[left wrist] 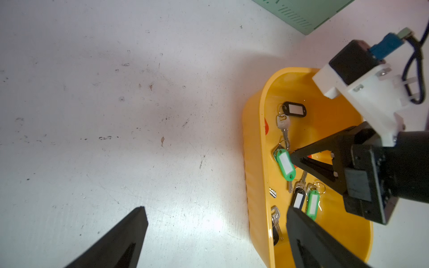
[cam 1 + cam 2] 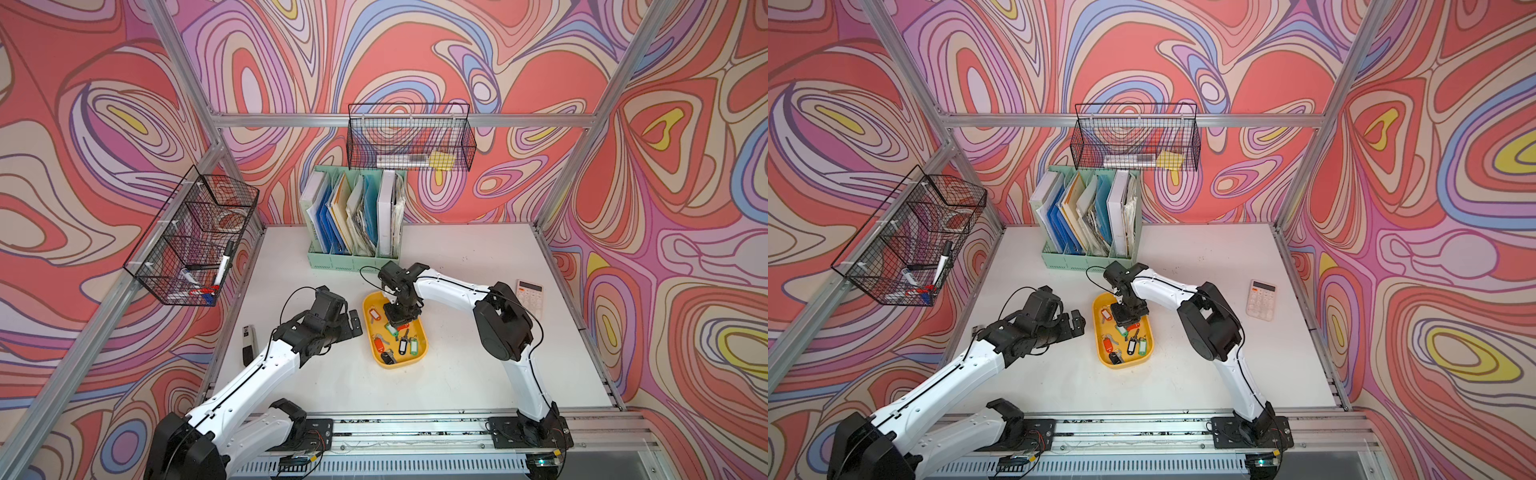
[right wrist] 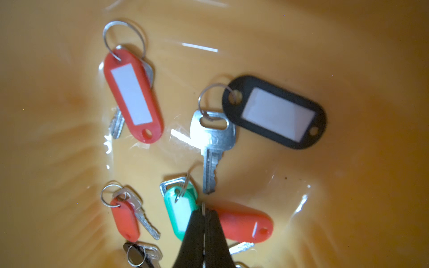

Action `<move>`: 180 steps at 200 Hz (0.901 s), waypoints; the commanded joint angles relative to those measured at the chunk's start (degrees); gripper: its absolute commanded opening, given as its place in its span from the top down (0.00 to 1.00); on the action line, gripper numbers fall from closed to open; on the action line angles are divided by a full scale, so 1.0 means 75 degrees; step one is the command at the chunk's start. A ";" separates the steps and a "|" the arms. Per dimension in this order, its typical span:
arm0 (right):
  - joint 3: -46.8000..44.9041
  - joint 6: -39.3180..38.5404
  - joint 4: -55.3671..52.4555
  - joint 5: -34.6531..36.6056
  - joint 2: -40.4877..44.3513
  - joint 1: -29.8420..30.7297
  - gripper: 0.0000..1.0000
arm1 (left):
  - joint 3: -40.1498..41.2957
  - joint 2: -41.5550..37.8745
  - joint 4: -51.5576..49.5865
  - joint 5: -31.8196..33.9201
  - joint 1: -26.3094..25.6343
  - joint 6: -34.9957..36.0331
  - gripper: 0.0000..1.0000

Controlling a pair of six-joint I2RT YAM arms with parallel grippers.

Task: Take the keys out of the storage box
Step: Pick up the key from the storage box.

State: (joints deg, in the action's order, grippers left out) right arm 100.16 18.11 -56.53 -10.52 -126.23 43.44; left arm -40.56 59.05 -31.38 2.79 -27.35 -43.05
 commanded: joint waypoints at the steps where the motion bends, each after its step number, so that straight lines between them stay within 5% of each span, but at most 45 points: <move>1: 0.0068 -0.0014 -0.0021 0.0055 -0.0148 -0.0015 1.00 | -0.0218 -0.0010 -0.0235 0.0003 0.0039 0.0115 0.01; 180: 0.1249 -0.0442 -0.0974 0.1493 0.1698 -0.0599 1.00 | -0.0448 -0.0169 -0.0042 -0.0332 0.0058 0.0670 0.01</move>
State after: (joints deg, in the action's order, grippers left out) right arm 106.98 16.34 -61.47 -3.33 -116.79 41.85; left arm -41.76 58.17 -31.35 1.43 -27.33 -40.32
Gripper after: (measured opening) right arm 0.055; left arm 0.991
